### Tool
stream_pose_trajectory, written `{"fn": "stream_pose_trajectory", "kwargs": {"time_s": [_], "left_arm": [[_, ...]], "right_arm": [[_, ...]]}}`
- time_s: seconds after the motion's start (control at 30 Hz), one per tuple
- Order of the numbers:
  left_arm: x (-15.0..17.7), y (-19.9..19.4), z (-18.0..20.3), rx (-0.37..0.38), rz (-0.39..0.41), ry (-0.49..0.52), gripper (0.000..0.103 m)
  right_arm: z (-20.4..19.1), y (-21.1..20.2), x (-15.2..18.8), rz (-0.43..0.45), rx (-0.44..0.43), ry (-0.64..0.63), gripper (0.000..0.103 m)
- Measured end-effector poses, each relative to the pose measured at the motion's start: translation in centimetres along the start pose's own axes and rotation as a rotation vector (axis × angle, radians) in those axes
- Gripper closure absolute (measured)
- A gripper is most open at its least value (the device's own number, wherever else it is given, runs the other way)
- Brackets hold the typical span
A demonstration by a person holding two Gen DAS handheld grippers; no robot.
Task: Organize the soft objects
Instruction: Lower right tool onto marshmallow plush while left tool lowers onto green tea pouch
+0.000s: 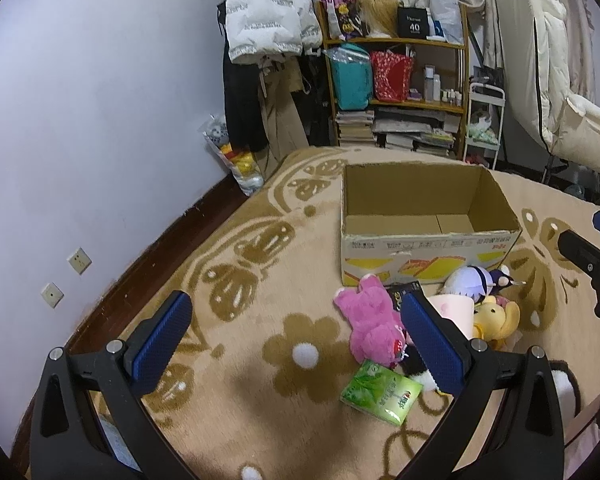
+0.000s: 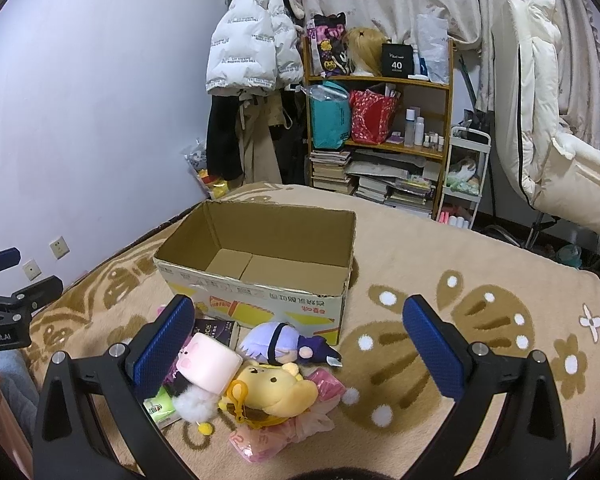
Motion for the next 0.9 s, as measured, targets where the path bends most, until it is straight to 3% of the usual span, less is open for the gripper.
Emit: {"fn": "stream_pose_trajectory", "kwargs": {"time_s": [0.27,0.9], "left_arm": [[1.2,2.0,0.7,0.044,-0.125,-0.01,0.0],[6.2,7.7,4.5,0.147,-0.416,0.006,0.0]], "right_arm": [[0.2,2.2,1.0,-0.068,-0.024,0.019,0.0],[-2.2,8.1,3.5,-0.252,-0.181,0.067,0.0]]}}
Point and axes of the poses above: each gripper's, at about its wrist camera, not at the fingertips, and y roughly the way its jaws point, z to its right, x to its underside, the point moved 9 cm from there along y, roughly the way its jaws point, and after that the axes turned 3 degrees about -y, right-handed, at the moved point
